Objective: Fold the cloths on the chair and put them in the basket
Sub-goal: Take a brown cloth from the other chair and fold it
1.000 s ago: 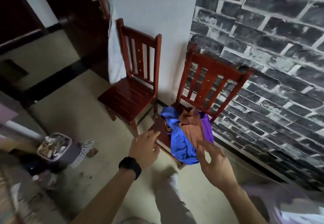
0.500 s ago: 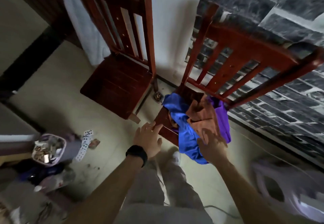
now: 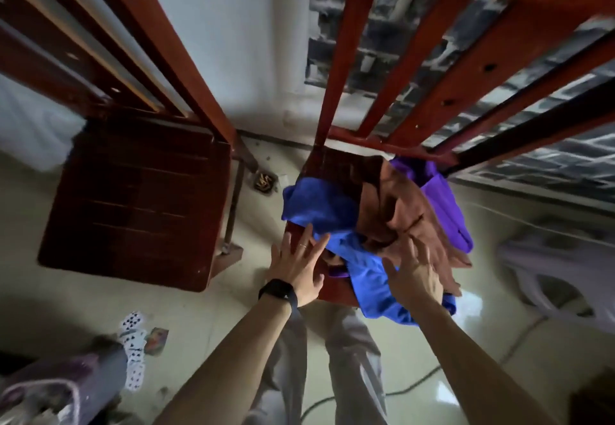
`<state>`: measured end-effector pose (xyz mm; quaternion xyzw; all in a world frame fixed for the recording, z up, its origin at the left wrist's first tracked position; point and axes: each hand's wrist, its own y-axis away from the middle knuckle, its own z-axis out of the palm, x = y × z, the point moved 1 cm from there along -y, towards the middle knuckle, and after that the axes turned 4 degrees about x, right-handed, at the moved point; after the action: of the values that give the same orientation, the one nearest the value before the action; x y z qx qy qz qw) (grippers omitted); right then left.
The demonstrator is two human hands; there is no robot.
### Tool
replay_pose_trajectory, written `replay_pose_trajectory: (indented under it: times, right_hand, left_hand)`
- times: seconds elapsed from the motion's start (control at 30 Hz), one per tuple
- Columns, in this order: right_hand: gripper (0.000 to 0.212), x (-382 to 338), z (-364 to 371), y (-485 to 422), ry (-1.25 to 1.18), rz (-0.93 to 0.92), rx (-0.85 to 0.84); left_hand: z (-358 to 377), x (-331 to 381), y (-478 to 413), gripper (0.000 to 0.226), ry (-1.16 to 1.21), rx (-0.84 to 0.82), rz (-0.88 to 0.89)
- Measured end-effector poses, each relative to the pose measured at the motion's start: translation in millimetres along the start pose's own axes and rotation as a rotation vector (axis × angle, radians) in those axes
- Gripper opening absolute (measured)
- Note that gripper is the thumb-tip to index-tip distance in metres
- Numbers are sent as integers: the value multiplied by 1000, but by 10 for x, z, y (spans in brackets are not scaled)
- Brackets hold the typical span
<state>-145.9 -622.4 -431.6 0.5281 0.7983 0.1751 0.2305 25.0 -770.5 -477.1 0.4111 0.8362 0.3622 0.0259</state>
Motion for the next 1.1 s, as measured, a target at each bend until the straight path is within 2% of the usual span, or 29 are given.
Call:
replay_pose_trajectory:
  times: [0.13,0.3,0.4,0.57,0.77,1.0,1.1]
  right_hand:
    - [38,25,259,-131,39,75,91]
    - [47,112,184,-134,-77,65,180]
    - [33,109,-61,81,-172,79,329]
    - [20,49,-798,671,-289,71,562]
    - [20,-155,-1797,1481,-366,-12,848]
    - [24,-549,-2655,2394,-416,-222,995]
    - [23,-719,-2933,2753,-438,-293,1058]
  left_hand:
    - [268,-203,-251,87,-94,-53,86]
    - [218,-283,-330,80,-43,-194,101]
    - [-35,-242,-305,70,-58,-234,120]
    - [-766,-80,54,57,-37,-122,182]
    - [-1897,336,692,58,51,109,325]
    - [-2886,868,1803,60,168,315,571]
    - [-3138,1043,2222,74,211,326,649]
